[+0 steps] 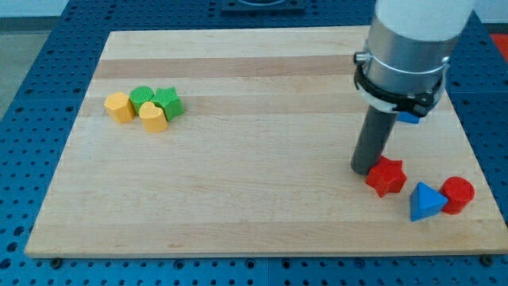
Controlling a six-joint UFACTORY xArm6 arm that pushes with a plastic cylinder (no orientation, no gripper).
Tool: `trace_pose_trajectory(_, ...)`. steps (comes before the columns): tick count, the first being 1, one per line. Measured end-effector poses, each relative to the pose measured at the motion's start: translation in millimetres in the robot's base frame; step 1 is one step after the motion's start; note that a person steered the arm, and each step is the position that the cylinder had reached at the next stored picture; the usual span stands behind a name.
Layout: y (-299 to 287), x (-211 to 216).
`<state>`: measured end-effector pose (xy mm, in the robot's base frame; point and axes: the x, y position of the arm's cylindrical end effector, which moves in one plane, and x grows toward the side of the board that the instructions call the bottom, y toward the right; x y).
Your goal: Push the blue cube to the top of the blue triangle
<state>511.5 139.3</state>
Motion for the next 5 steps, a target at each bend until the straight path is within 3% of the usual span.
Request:
trace_pose_trajectory(3,17,3)
trace_pose_trajectory(5,-3,-67)
